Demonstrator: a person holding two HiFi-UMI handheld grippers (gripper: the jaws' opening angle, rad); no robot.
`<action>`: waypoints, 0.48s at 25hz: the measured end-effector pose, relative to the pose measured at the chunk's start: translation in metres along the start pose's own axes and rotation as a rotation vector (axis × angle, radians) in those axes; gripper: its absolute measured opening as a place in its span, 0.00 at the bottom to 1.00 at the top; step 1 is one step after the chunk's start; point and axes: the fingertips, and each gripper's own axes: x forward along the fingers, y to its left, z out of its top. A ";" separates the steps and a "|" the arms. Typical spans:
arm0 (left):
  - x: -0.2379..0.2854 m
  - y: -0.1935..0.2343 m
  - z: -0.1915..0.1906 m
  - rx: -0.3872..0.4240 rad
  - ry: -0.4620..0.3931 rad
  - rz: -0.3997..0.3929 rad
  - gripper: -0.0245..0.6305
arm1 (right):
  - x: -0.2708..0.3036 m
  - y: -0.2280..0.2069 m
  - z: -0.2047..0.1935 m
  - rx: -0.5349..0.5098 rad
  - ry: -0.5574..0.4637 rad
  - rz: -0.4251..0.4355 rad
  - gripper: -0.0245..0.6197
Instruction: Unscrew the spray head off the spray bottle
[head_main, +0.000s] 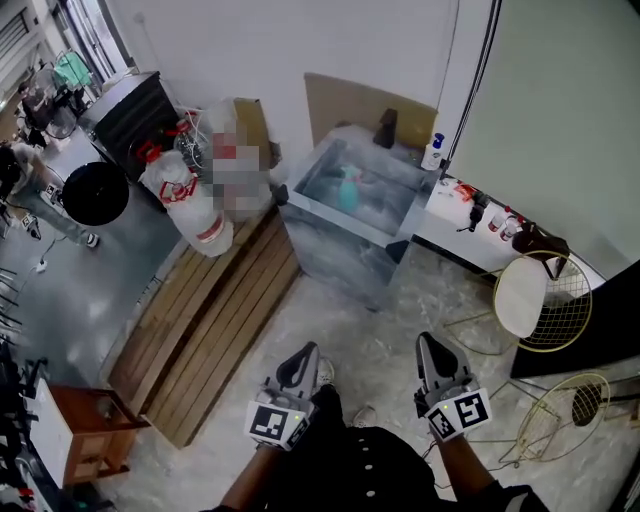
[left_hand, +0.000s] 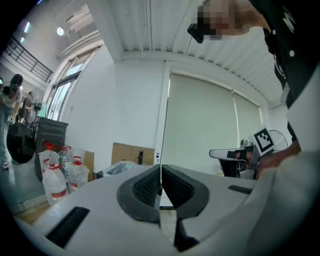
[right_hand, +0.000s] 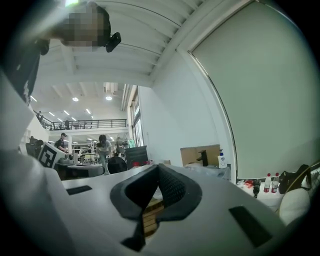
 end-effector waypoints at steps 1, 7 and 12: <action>0.007 0.009 0.002 -0.007 -0.002 -0.001 0.08 | 0.010 -0.002 0.002 -0.005 -0.001 0.002 0.05; 0.053 0.055 0.023 -0.011 -0.022 -0.016 0.08 | 0.068 -0.018 0.015 -0.005 -0.013 -0.015 0.05; 0.086 0.089 0.033 0.011 -0.034 -0.044 0.08 | 0.111 -0.031 0.022 -0.014 -0.026 -0.040 0.05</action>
